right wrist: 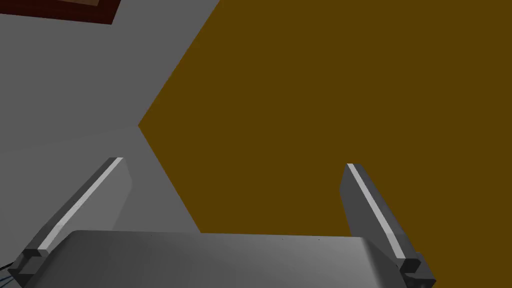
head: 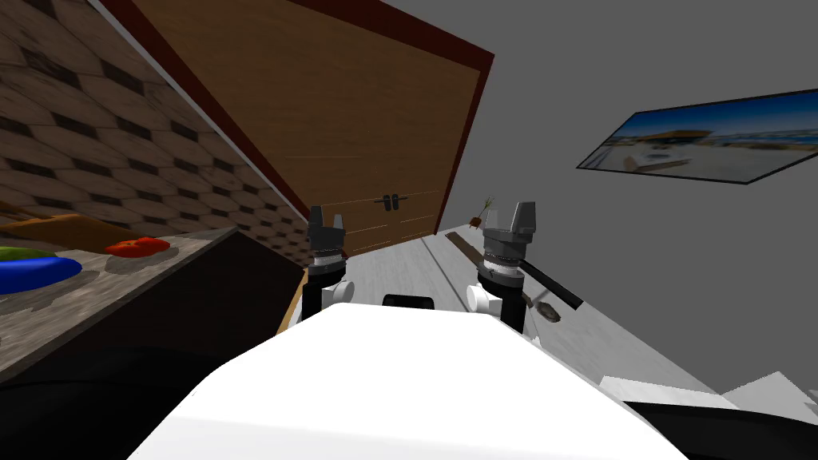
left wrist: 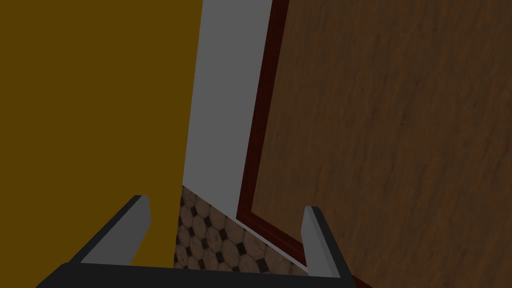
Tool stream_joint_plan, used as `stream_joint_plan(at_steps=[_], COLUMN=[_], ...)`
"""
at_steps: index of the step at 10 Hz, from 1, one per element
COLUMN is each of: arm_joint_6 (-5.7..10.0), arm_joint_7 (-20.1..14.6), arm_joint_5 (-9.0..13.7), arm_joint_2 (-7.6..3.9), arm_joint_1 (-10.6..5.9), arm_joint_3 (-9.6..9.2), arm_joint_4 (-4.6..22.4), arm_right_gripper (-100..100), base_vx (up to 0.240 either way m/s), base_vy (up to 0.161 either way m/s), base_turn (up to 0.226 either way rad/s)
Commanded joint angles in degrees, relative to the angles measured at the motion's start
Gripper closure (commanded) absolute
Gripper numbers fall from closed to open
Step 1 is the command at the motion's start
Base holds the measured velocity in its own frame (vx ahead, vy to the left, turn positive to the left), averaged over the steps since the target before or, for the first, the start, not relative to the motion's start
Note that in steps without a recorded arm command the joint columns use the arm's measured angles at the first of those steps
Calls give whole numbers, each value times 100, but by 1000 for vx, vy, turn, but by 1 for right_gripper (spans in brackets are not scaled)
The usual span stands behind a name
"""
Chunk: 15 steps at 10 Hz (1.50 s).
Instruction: Pull the door open
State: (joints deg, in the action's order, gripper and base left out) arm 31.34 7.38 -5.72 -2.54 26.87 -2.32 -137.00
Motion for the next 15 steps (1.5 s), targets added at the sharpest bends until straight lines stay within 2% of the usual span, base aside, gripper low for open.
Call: stream_joint_plan(at_steps=[1,3,8,13,14,15], arm_joint_6=[-25,-80,-180,-309,-309,-337], arm_joint_7=[-46,-145,-325,-560,-560,-610], arm_joint_5=[10,31,69,119,119,129], arm_joint_2=[-29,-87,-186,-305,-305,-330], arm_joint_1=[-87,-276,-622,-1069,-1069,-1166], arm_joint_3=[16,50,112,193,193,211], arm_joint_4=[179,568,1278,2166,2198,2397], arm_right_gripper=[-100,-100,-100,-100,-100,-100], base_vx=[51,155,111,101,67,50], base_vy=[21,22,30,24,23,15], base_turn=[89,112,86,105,28,63])
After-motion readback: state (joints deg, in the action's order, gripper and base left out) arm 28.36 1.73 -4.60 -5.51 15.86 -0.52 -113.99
